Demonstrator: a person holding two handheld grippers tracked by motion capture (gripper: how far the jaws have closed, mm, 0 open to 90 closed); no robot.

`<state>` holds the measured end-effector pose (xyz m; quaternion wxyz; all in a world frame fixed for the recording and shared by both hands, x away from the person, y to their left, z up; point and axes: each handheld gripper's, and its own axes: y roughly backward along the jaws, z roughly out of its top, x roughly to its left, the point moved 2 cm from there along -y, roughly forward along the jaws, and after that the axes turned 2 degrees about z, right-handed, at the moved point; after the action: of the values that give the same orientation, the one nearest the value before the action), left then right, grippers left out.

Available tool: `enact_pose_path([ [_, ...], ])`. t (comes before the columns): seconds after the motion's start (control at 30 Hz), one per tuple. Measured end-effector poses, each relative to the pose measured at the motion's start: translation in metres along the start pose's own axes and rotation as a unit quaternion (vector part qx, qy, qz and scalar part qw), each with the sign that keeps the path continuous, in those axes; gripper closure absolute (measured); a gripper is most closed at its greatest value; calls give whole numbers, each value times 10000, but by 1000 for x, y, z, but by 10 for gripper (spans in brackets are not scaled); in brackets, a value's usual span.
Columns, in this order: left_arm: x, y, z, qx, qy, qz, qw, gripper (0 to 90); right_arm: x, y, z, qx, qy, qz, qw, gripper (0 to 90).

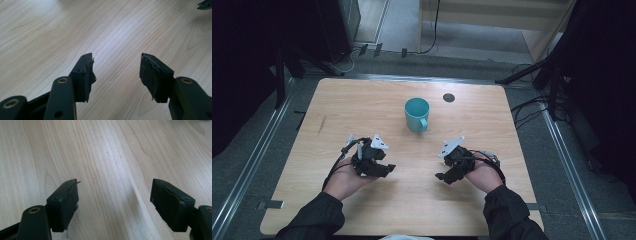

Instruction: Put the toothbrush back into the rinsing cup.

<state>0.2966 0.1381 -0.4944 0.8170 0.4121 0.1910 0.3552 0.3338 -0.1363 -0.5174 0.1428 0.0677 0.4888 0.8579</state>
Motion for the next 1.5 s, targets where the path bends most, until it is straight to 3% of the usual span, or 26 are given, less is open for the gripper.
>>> enact_pose_path([
  [0.23, 6, 7, 3, -4, 68, -92, 9999, 589, 0, -1, -1, 86, 39, -26, 10000, 226],
  [0.5, 13, 8, -3, 77, 76, 37, 9999, 591, 0, -2, -1, 149, 40, -10, 9999, 225],
  [0.63, 16, 12, -3, -24, 153, 130, 9998, 609, 1, -2, -1, 171, 61, -28, 9998, 225],
  [0.97, 22, 16, -2, 9, 299, 45, 9995, 619, 1, -3, -1, 207, 75, 6, 9998, 223],
  [1.17, 27, 16, -4, 132, 489, -10, 9987, 587, 3, -6, -2, 303, 149, 42, 9994, 220],
  [1.5, 38, 20, -8, 300, 625, -50, 9976, 585, 3, -7, -2, 359, 180, 51, 9992, 220],
])
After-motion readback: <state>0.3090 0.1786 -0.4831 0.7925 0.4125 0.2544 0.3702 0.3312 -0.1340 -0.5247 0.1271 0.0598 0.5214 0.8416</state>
